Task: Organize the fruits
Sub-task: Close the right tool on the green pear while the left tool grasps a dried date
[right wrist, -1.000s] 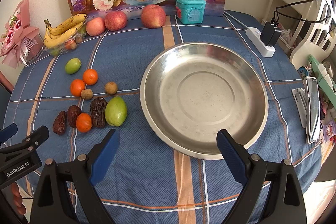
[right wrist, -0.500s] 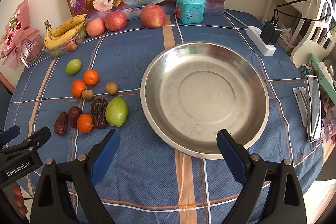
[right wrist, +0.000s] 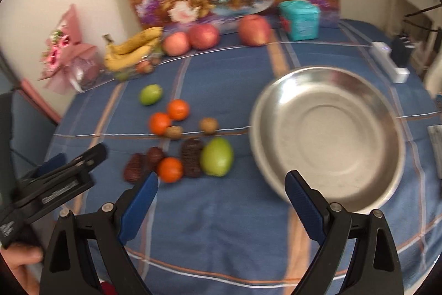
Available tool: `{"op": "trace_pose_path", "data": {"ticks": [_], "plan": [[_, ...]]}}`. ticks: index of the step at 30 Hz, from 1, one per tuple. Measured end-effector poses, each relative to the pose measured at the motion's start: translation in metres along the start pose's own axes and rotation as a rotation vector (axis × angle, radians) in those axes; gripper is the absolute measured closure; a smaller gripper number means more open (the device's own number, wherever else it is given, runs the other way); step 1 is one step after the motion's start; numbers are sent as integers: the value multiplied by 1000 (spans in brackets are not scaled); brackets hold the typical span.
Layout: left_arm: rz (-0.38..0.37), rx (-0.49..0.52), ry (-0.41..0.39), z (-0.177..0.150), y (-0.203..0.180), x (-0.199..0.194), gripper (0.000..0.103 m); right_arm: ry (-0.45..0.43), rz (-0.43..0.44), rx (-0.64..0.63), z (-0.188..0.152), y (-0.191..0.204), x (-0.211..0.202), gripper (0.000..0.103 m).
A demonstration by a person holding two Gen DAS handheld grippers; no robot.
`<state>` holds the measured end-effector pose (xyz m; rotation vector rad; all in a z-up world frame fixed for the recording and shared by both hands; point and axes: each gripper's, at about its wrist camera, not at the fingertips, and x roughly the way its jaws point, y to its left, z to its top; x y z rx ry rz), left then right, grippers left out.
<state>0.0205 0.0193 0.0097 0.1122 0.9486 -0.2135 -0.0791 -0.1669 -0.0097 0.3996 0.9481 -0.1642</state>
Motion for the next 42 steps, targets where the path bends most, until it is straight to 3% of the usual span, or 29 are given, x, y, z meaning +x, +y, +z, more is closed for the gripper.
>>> {"op": "trace_pose_path", "data": {"ticks": [5, 15, 22, 23, 25, 26, 27, 31, 33, 42], "plan": [[-38, -100, 11, 0, 13, 13, 0, 42, 43, -15, 3, 9, 13, 10], [-114, -191, 116, 3, 24, 38, 0, 53, 105, 38, 19, 5, 32, 10], [-115, -238, 187, 5, 20, 58, 1, 88, 137, 42, 26, 10, 44, 12], [-110, -234, 192, 5, 20, 60, 1, 87, 140, 43, 26, 10, 45, 13], [-106, -230, 219, 4, 19, 67, 2, 97, 139, 49, 28, 10, 50, 25], [-111, -229, 241, 3, 18, 72, 3, 107, 136, 51, 28, 9, 54, 39], [-118, -229, 260, 1, 17, 76, 5, 124, 129, 52, 29, 9, 60, 44], [-130, -228, 307, 0, 16, 89, 13, 167, 94, 52, 27, 9, 78, 46], [-129, -221, 320, -1, 14, 94, 20, 175, 70, 59, 27, 7, 83, 53], [-173, -225, 370, -3, 8, 104, 49, 193, -23, 56, 25, -2, 93, 55]]}}
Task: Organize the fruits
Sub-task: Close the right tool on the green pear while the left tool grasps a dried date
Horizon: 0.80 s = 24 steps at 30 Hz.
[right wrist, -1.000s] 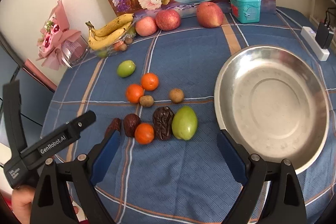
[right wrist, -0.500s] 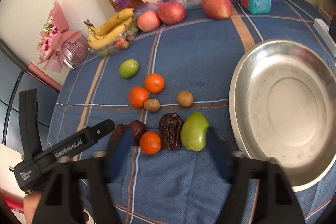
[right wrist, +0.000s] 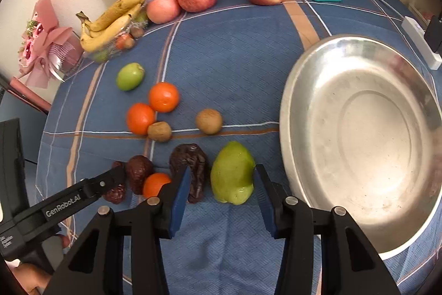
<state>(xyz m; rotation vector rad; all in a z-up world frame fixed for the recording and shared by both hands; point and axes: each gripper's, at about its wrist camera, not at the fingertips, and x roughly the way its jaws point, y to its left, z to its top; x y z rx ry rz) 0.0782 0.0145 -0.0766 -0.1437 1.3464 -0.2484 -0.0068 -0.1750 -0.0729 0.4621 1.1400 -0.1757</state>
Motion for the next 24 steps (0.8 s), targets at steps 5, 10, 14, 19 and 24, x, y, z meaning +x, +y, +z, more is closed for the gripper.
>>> {"op": "trace_pose_path", "data": {"ticks": [5, 10, 14, 19, 24], "plan": [[2, -9, 32, -2, 1, 9, 56, 9, -20, 11, -1, -5, 5, 56], [-4, -26, 31, -3, 7, 9, 65, 18, -43, 15, -2, -7, 6, 59], [-11, -53, 21, -3, 12, 8, 66, 15, -50, 20, -3, -9, 5, 64], [-9, -74, 2, -3, 26, 3, 66, 10, -76, 1, -3, -6, 6, 65], [-7, -81, -6, -3, 35, -5, 66, 9, -78, -2, -4, -5, 6, 65]]}}
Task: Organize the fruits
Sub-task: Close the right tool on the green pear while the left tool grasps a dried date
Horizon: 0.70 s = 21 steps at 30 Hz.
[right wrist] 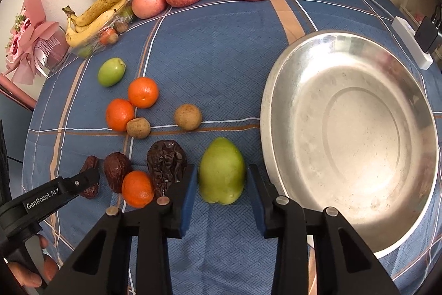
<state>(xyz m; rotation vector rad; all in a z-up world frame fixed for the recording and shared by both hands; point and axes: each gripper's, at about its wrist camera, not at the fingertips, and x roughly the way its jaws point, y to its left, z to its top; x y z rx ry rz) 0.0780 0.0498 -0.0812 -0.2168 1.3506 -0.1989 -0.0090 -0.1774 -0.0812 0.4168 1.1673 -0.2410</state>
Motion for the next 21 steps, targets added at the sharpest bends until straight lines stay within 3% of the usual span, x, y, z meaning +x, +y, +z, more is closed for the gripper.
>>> {"op": "trace_pose_path", "data": {"ticks": [7, 21], "plan": [[14, -20, -41, 5, 5, -11, 66, -17, 164, 85, 1, -4, -11, 66], [-26, -107, -78, 27, -19, -12, 66, -124, 232, 117, 23, 7, -40, 67]]}}
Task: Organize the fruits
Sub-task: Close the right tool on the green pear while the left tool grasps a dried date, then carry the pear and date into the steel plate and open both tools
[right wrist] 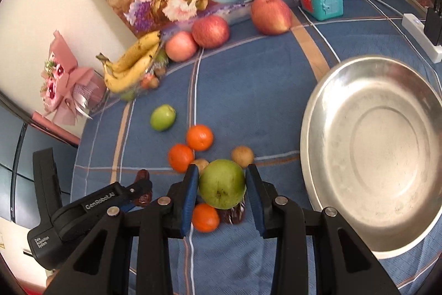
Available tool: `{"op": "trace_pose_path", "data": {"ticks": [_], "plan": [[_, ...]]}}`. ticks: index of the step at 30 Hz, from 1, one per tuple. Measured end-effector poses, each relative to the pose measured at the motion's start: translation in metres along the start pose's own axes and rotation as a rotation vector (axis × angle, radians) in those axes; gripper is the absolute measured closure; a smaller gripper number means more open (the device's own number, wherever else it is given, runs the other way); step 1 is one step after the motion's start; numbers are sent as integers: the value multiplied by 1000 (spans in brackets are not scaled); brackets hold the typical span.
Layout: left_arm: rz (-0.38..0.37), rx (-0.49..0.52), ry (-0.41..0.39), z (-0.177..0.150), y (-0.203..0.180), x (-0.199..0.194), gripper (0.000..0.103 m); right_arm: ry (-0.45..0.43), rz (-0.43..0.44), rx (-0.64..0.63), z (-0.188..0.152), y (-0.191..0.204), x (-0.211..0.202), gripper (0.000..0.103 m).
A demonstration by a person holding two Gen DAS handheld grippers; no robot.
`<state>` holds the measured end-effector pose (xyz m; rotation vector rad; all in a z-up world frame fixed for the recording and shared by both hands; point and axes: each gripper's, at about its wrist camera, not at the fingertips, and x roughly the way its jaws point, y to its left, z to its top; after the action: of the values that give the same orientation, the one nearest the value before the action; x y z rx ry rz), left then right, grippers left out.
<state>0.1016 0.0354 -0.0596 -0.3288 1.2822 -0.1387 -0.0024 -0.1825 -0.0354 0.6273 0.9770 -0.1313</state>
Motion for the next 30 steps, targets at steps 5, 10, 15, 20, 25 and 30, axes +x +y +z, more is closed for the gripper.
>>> {"op": "trace_pose_path", "data": {"ticks": [5, 10, 15, 20, 25, 30], "plan": [[2, 11, -35, 5, -20, 0, 66, -33, -25, -20, 6, -1, -6, 67], [-27, 40, -61, 6, -45, -2, 66, -55, -19, 3, 11, -11, -14, 67], [-54, 101, -86, -2, -68, -5, 66, -74, -45, 38, 14, -28, -20, 67], [-86, 168, -99, -13, -86, -11, 66, -99, -80, 97, 18, -54, -31, 67], [-145, 267, -75, -33, -113, -11, 66, -136, -146, 188, 19, -91, -46, 67], [-189, 406, -63, -56, -152, -12, 66, -170, -210, 266, 18, -122, -62, 67]]}}
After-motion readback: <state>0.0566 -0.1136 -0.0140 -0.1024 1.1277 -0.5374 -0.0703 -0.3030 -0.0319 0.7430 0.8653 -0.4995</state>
